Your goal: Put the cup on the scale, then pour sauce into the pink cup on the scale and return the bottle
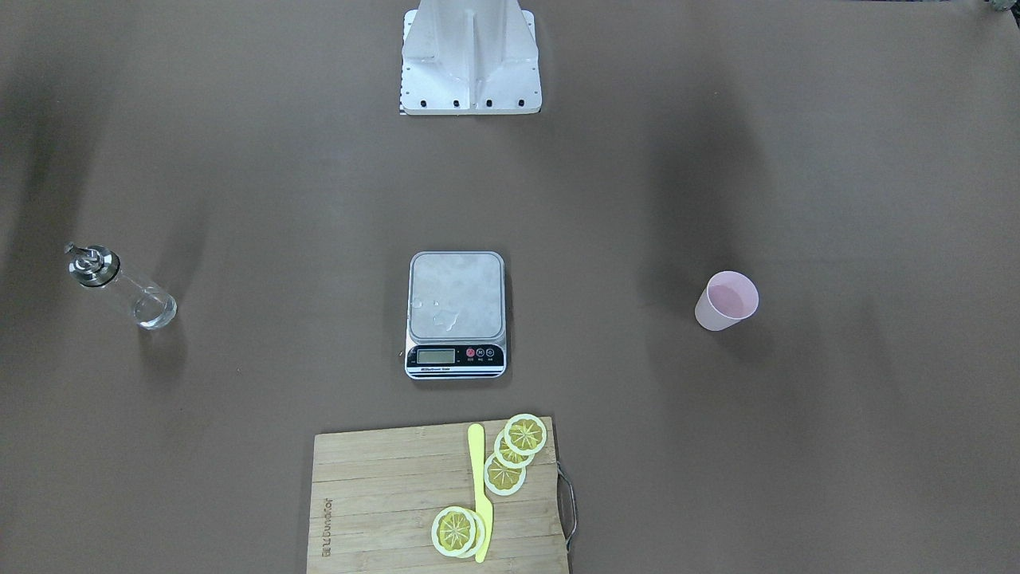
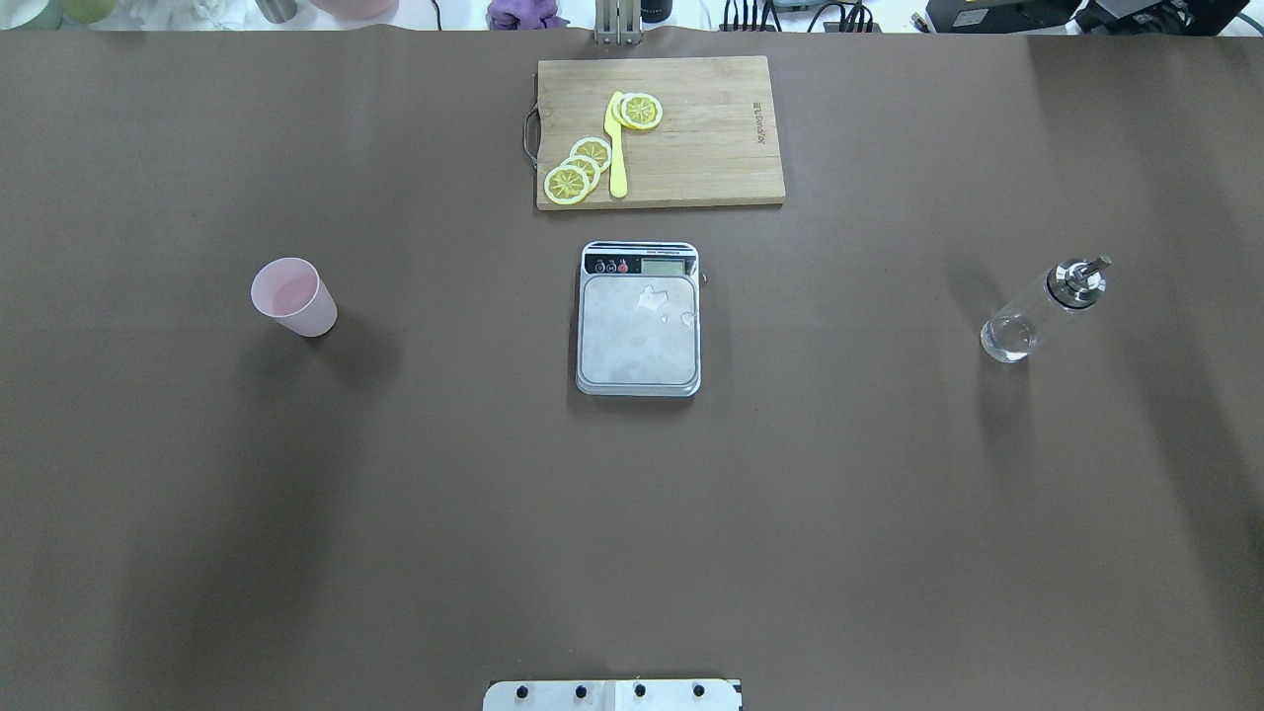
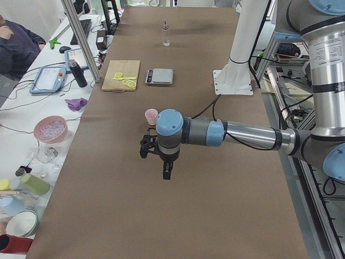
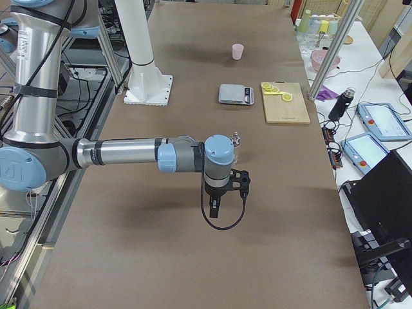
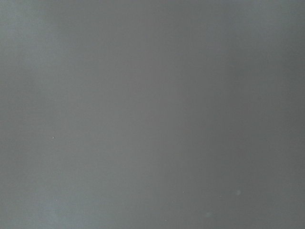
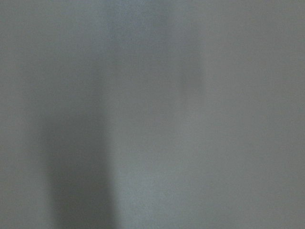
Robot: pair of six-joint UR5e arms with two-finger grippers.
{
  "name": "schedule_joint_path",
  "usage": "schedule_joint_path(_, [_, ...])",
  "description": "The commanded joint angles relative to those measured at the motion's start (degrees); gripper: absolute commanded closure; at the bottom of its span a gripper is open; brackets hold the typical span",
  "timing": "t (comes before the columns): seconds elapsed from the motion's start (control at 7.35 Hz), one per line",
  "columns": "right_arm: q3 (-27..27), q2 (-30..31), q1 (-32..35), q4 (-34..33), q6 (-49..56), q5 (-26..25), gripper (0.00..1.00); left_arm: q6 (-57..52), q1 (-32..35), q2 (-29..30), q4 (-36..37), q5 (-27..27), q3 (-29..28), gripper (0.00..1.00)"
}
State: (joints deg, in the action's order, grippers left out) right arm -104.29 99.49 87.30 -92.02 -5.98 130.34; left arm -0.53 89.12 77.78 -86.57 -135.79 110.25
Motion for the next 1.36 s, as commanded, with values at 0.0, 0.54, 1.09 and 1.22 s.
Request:
schedule_joint_path(0.0, [0.0, 0.0, -0.3, 0.0, 0.0, 0.0, 0.00, 0.1, 0.0, 0.2, 0.0, 0.3, 0.0, 0.02])
schedule_joint_path(0.54, [-1.8, -1.0, -2.1, 0.2, -0.1, -0.2, 0.00, 0.1, -0.1, 2.5, 0.0, 0.4, -1.0, 0.02])
schedule_joint_path(1.09, [-6.7, -4.2, -2.0, 0.2, -0.5, -0.4, 0.00, 0.1, -0.2, 11.8, -1.0, -0.1, -2.1, 0.02])
schedule_joint_path(1.22, [-7.2, -4.2, -2.0, 0.2, -0.6, -0.4, 0.00, 0.6, -0.2, 12.7, -8.3, 0.1, -3.5, 0.02])
